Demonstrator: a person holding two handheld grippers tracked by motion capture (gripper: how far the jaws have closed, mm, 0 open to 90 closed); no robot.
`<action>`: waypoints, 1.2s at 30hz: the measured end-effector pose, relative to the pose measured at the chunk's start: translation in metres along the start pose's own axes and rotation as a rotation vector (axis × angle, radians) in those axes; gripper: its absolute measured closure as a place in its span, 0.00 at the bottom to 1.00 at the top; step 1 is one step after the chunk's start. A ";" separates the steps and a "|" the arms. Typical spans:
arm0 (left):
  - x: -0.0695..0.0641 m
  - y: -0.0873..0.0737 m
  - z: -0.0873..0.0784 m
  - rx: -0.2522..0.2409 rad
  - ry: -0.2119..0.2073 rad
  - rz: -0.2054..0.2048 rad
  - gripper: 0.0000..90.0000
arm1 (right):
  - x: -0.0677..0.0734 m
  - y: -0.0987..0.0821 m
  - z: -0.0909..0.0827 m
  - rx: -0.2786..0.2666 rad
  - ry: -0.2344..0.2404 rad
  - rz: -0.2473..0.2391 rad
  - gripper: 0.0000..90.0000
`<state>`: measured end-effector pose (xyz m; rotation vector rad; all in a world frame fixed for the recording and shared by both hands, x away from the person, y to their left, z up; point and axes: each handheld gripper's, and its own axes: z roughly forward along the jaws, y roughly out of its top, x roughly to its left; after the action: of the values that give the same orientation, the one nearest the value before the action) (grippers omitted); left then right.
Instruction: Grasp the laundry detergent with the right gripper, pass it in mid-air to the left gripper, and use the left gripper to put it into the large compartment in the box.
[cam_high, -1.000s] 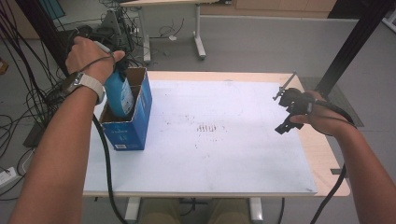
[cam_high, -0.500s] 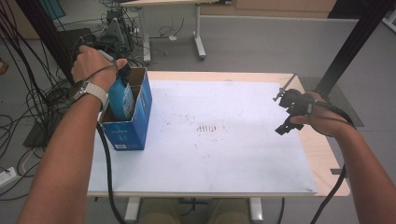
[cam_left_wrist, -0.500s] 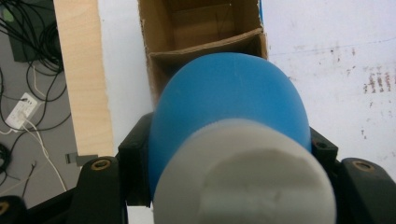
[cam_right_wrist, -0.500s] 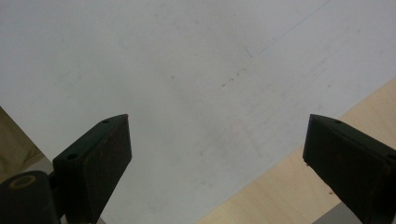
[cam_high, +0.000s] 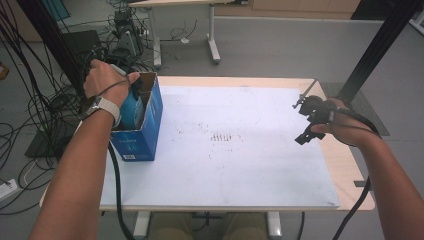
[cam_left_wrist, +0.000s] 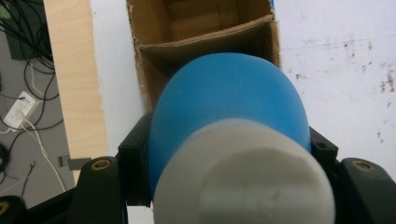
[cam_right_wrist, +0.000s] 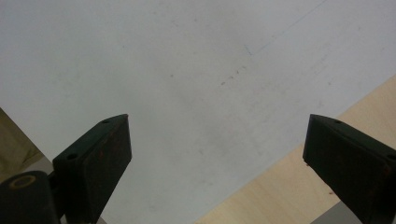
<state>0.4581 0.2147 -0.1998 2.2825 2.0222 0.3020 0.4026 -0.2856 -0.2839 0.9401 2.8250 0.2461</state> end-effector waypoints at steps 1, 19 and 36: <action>0.000 0.000 0.001 0.000 0.000 -0.002 0.42 | 0.000 0.000 0.000 0.000 0.002 -0.002 0.09; -0.002 -0.005 0.025 -0.003 0.002 0.001 0.42 | -0.001 -0.001 0.005 0.005 0.006 0.003 0.09; -0.005 -0.007 0.045 0.001 0.006 0.004 0.42 | 0.000 -0.002 0.005 0.009 0.008 0.008 0.09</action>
<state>0.4598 0.2140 -0.2451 2.2887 2.0210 0.3085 0.4025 -0.2872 -0.2893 0.9545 2.8329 0.2390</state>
